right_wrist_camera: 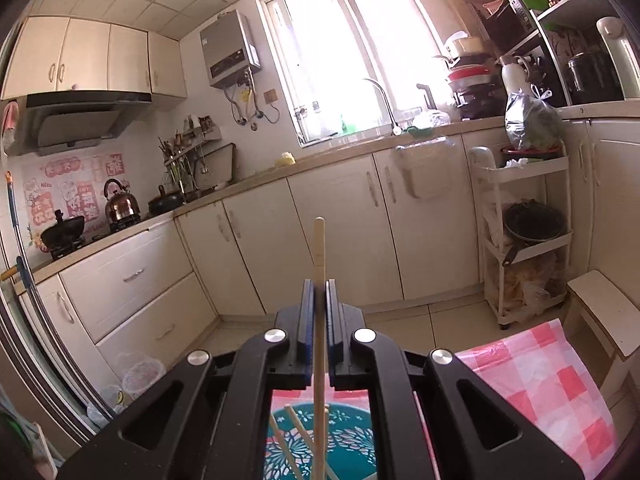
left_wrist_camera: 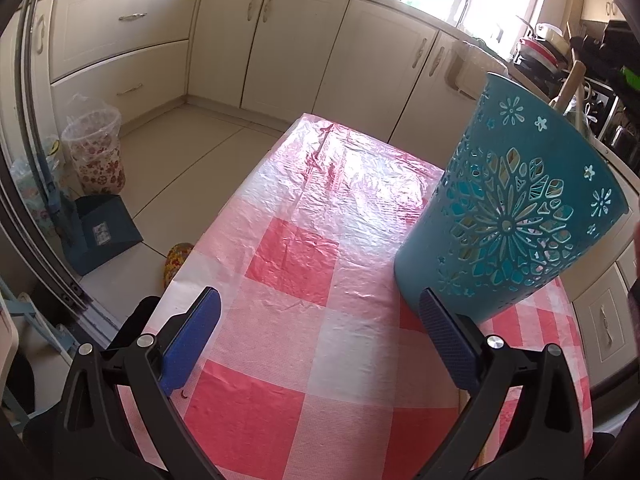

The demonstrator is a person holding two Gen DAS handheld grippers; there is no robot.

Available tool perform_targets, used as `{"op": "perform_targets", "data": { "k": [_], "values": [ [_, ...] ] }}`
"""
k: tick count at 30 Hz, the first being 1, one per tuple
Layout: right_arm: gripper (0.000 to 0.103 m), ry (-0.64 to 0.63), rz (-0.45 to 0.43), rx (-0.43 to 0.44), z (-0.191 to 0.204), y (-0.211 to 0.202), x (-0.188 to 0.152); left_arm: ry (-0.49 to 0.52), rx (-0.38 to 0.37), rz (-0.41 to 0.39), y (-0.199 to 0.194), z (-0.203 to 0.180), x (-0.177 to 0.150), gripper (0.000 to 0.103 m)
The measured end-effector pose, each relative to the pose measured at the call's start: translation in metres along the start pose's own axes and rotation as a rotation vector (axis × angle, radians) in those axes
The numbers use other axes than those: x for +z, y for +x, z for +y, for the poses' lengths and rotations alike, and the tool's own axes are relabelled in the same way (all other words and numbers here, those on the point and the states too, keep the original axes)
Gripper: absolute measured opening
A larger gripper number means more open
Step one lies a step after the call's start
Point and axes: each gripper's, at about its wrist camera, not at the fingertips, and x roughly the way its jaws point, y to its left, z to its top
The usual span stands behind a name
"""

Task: Organize utensils

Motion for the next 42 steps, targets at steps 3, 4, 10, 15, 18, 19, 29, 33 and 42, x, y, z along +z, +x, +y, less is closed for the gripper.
{"op": "perform_targets", "data": {
  "k": [3, 4, 10, 15, 18, 19, 29, 33, 42],
  "values": [
    [0.007, -0.037, 0.049, -0.001, -0.002, 0.0, -0.019, -0.009, -0.008, -0.002, -0.001, 0.002, -0.001, 0.095],
    [0.007, -0.052, 0.064, 0.006, 0.0, 0.0, -0.023, -0.012, -0.009, -0.003, -0.001, 0.002, -0.001, 0.095],
    [0.019, -0.159, 0.093, 0.042, 0.005, -0.041, -0.041, -0.031, -0.013, -0.004, -0.001, 0.006, -0.001, 0.095],
    [0.039, -0.157, 0.114, -0.004, -0.016, -0.097, -0.068, -0.036, -0.016, -0.004, -0.001, 0.007, -0.001, 0.095],
    [0.039, -0.16, 0.253, -0.037, -0.029, -0.11, -0.107, -0.037, -0.017, -0.003, -0.001, 0.007, -0.001, 0.095],
    [0.039, -0.156, 0.306, -0.041, -0.034, -0.11, -0.121, -0.037, -0.016, -0.003, -0.001, 0.007, -0.001, 0.095],
    [0.036, -0.13, 0.582, -0.029, -0.037, -0.08, -0.192, -0.041, -0.017, 0.004, 0.002, 0.007, -0.002, 0.095],
    [0.019, -0.171, 0.638, -0.038, -0.026, -0.074, -0.202, -0.041, -0.017, 0.005, 0.002, 0.007, -0.002, 0.095],
    [0.006, -0.259, 0.655, -0.059, -0.045, -0.082, -0.201, -0.038, -0.015, 0.01, 0.004, 0.007, -0.003, 0.095]
  ]
}}
